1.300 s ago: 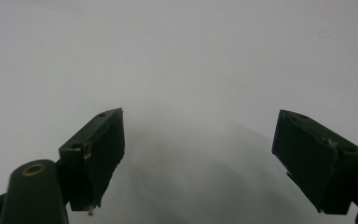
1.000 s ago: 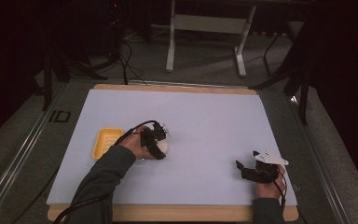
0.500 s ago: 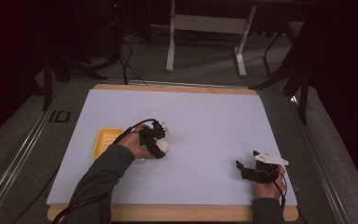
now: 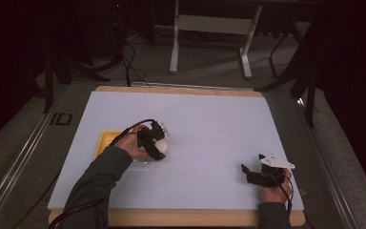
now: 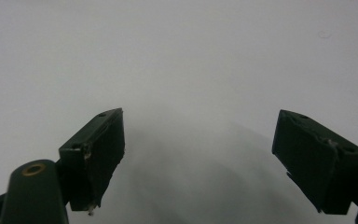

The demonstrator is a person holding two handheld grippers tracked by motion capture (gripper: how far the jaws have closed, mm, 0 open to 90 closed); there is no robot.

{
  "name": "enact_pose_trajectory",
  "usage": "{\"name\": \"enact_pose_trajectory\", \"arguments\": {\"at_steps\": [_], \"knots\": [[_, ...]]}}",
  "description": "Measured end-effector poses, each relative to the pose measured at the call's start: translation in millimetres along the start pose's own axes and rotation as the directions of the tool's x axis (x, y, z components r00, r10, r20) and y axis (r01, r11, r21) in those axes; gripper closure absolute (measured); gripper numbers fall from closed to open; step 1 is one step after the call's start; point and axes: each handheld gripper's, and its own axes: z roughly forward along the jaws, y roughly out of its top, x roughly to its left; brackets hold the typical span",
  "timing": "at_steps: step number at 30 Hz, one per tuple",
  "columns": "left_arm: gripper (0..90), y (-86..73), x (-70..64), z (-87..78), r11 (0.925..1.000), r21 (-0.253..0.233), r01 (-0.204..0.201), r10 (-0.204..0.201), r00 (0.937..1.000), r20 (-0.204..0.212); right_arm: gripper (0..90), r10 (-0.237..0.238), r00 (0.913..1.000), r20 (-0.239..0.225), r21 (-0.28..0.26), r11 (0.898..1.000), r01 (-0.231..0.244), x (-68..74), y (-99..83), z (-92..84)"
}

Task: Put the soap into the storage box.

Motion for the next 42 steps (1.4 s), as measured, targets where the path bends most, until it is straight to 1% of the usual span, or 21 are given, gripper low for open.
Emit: {"name": "enact_pose_trajectory", "arguments": {"at_steps": [2,4,7,18,22,25,30,32,38,42], "knots": [[25.2,-1.7,0.5,-4.0,1.0,-0.007,0.005,-0.005,0.9999,-0.009,16.5,0.0,1.0,0.0,0.0,1.0,0.0,0.0,0.0,0.0],[25.2,-3.3,1.3,-7.1,0.9999,-0.011,0.009,-0.009,0.9999,-0.008,16.5,0.0,1.0,0.0,-0.001,1.0,0.0,-0.1,0.0,0.0],[25.2,-5.3,2.0,-10.7,0.9999,-0.009,0.006,-0.006,0.9999,-0.014,16.5,0.0,1.0,0.0,-0.001,1.0,0.0,-0.1,0.0,-0.1],[25.2,-13.2,5.8,-19.0,0.9998,-0.007,0.017,-0.017,0.9996,-0.022,16.5,0.002,1.0,-0.001,-0.002,1.0,-0.002,-0.2,-0.1,-0.2],[25.2,-17.5,6.8,-22.3,0.9997,-0.002,0.023,-0.023,0.9994,-0.027,16.5,0.003,1.0,0.0,-0.004,1.0,-0.003,-0.3,-0.2,-0.2],[25.2,-21.7,8.4,-25.2,0.9994,-0.007,0.034,-0.034,0.9988,-0.035,16.5,0.003,1.0,0.001,-0.005,1.0,-0.003,-0.1,-0.2,-0.3],[25.2,-27.3,11.1,-29.2,0.9991,-0.008,0.041,-0.041,0.9982,-0.043,16.5,0.003,1.0,0.001,-0.005,1.0,-0.003,-0.2,-0.2,-0.3],[25.2,-28.9,11.7,-30.3,0.9989,-0.007,0.046,-0.047,0.9979,-0.045,16.5,0.002,1.0,0.001,-0.004,1.0,-0.002,-0.1,-0.2,-0.3],[25.2,-32.1,13.3,-32.9,0.9989,-0.004,0.047,-0.047,0.9978,-0.046,16.5,0.001,1.0,0.001,-0.004,1.0,-0.001,-0.1,-0.1,-0.3],[25.2,-34.9,15.0,-35.1,0.9988,0.015,0.048,-0.047,0.9973,-0.057,16.5,0.001,1.0,0.001,-0.004,1.0,-0.001,-0.1,-0.1,-0.3]]}}
